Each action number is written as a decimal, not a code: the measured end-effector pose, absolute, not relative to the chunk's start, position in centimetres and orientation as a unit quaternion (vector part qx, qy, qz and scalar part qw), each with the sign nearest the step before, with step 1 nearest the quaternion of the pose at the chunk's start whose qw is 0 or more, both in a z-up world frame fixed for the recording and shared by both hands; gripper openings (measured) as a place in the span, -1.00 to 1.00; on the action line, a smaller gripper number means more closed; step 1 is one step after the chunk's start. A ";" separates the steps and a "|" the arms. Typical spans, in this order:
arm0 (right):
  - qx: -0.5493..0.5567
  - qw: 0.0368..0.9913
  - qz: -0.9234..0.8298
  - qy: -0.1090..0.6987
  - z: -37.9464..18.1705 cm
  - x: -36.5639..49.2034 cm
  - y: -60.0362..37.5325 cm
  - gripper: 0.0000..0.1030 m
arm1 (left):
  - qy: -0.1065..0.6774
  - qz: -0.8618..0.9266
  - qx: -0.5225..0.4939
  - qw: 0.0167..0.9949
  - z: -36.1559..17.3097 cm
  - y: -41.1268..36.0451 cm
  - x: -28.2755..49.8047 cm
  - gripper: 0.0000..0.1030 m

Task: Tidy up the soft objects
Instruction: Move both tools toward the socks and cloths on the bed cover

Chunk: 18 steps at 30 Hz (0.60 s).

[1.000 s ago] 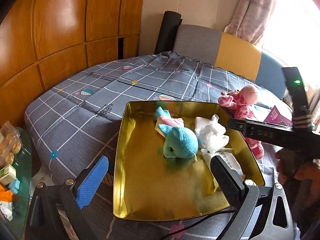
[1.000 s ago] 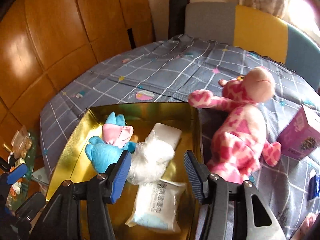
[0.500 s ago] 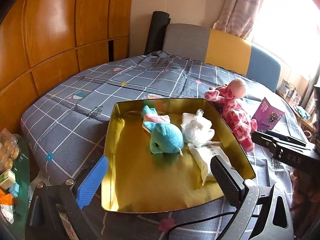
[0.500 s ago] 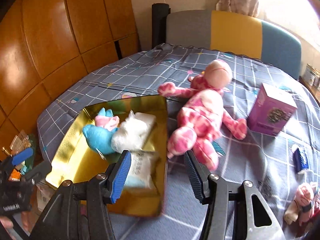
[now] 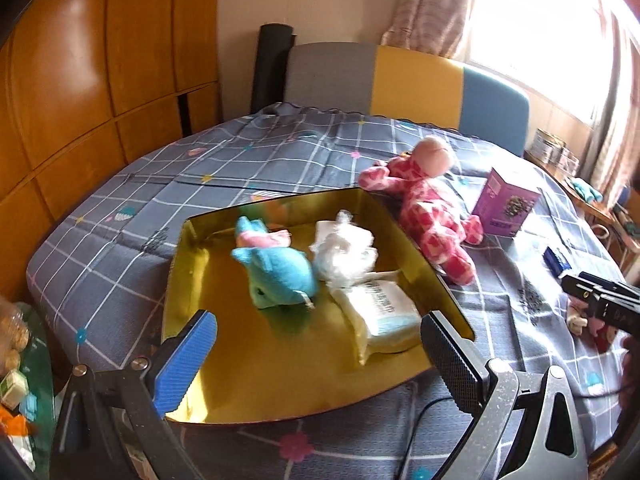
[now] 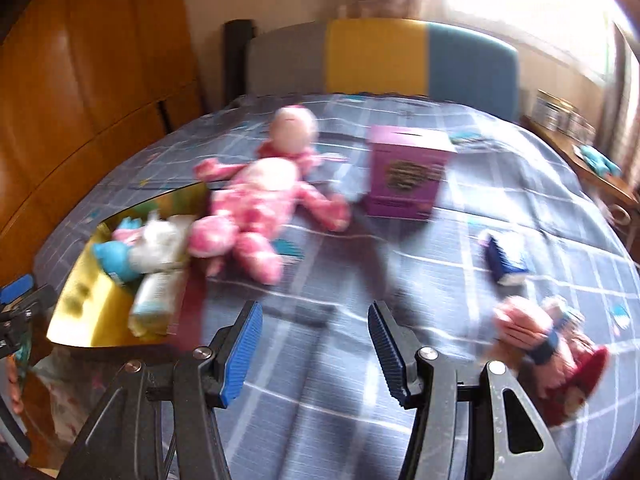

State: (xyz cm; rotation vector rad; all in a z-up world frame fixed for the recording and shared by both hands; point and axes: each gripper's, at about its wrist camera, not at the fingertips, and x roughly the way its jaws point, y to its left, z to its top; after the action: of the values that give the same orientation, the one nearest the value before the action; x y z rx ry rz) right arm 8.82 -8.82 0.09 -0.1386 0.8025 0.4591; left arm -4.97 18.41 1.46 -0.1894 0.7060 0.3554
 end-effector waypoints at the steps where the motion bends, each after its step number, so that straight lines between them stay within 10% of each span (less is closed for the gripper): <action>1: -0.063 0.896 0.209 0.387 0.2 9.0 -9.9 0.08 | 0.345 0.168 -0.088 0.919 1.5 18.0 -4.8 0.99; 18: 0.017 0.937 0.023 0.349 1.0 10.6 -25.8 0.08 | 0.360 0.094 -0.020 0.928 1.8 11.4 -0.8 0.99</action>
State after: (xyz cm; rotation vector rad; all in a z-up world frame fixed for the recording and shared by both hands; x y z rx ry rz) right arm 10.58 -25.78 0.97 0.0340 0.7133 0.0469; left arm -0.80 11.40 1.80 -0.0416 0.7376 0.1917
